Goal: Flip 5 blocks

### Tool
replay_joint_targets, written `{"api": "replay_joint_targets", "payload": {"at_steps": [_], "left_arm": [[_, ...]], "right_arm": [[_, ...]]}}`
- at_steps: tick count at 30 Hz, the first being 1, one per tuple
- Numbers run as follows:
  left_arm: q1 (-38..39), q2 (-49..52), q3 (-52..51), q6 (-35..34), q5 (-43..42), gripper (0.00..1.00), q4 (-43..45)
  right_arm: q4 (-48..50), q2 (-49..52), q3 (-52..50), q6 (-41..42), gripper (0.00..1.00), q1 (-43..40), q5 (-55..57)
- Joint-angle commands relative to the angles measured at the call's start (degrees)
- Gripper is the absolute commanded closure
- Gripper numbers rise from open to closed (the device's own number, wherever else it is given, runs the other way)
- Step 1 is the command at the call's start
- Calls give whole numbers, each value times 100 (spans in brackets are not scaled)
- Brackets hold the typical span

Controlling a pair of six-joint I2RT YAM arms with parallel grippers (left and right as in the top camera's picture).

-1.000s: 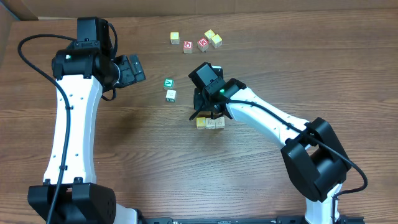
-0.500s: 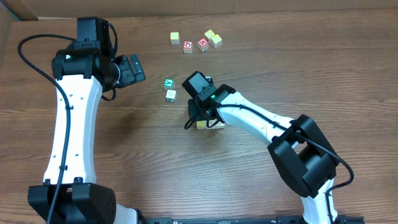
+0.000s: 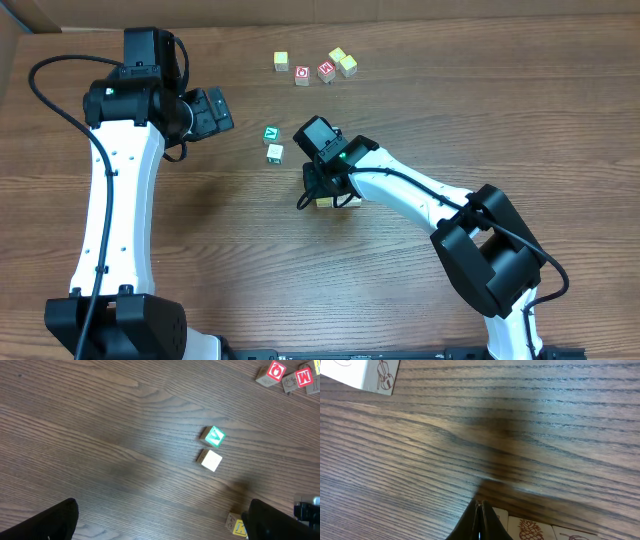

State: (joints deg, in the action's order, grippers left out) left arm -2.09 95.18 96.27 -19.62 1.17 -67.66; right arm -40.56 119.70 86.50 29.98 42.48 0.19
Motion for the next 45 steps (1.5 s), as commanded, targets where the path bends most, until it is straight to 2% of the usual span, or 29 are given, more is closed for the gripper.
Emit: {"api": "replay_joint_targets", "payload": {"at_steps": [1, 15, 22, 31, 38, 45], "left_arm": [[24, 39, 144, -120, 74, 0, 22], [24, 39, 144, -118, 74, 0, 20], [24, 39, 144, -118, 74, 0, 22], [24, 39, 144, -120, 74, 0, 22], [24, 39, 144, -118, 74, 0, 22], [24, 39, 144, -118, 74, 0, 20]], "right_arm": [[-20, 0, 92, -26, 96, 37, -33], [-72, -11, 127, -28, 95, 26, -31], [-173, -11, 616, -48, 93, 24, -37], [-503, -9, 857, -44, 94, 433, -470], [-525, 13, 682, -44, 96, 855, 380], [-442, 13, 455, 2, 96, 920, 951]]}}
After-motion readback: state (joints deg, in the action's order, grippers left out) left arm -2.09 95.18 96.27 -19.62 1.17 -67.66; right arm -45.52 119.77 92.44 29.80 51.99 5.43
